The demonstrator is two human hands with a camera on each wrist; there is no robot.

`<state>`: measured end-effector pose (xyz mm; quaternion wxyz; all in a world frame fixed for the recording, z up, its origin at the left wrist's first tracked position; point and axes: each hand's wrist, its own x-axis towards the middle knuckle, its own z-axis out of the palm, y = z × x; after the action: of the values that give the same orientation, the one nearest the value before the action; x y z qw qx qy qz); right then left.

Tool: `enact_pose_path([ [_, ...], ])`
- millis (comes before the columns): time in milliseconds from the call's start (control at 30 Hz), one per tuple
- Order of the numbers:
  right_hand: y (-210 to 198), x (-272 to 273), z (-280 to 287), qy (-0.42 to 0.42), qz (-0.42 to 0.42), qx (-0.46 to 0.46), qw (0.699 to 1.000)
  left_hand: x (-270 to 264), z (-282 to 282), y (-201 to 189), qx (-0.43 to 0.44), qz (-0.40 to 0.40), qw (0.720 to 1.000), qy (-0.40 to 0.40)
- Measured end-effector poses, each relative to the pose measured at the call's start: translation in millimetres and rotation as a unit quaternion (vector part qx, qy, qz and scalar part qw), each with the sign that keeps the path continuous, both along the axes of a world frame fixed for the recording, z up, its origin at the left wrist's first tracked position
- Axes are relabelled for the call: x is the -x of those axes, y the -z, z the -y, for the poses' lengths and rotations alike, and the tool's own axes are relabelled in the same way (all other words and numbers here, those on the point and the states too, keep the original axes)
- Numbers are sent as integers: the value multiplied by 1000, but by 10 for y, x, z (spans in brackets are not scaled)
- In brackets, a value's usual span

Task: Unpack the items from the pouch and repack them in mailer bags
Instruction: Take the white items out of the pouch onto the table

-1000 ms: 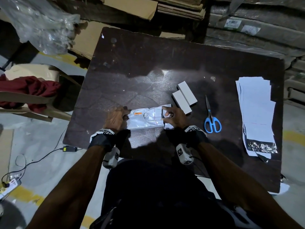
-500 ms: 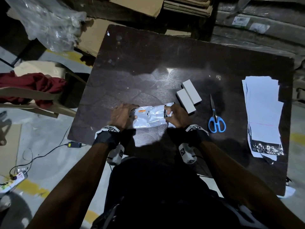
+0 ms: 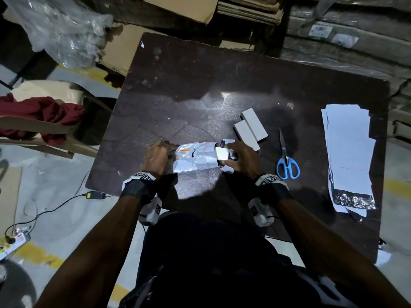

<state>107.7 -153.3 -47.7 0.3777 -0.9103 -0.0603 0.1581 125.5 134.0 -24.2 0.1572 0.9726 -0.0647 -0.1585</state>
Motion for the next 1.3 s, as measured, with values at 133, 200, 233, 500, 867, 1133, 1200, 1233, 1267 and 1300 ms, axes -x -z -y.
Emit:
enact_pose_path([
  [133,-89,131,429,88,29,-27,995,66,-139,11,-34,23,999,8],
  [200,-120,203,603,141,39,-25,989,131,-230,1,-34,47,998,3],
  [233,-130,220,657,159,37,-13,987,165,-273,-13,-30,57,998,4],
  [500,-241,54,229,157,11,150,976,388,-430,45,-42,32,998,37],
  [867,-158,40,-47,99,16,139,985,592,-481,-85,2,-57,992,-109],
  [1133,-79,126,-521,55,-72,15,996,569,-570,18,86,-80,979,-165],
  [1200,-28,140,-563,79,-73,18,994,569,-557,32,83,-80,978,-172],
  [1233,-10,148,-579,93,-71,23,993,571,-545,41,88,-79,976,-184],
  [1267,16,156,-588,110,-66,31,991,574,-534,44,98,-76,972,-198],
  [1300,35,162,-593,129,-61,39,989,572,-527,53,101,-73,969,-213],
])
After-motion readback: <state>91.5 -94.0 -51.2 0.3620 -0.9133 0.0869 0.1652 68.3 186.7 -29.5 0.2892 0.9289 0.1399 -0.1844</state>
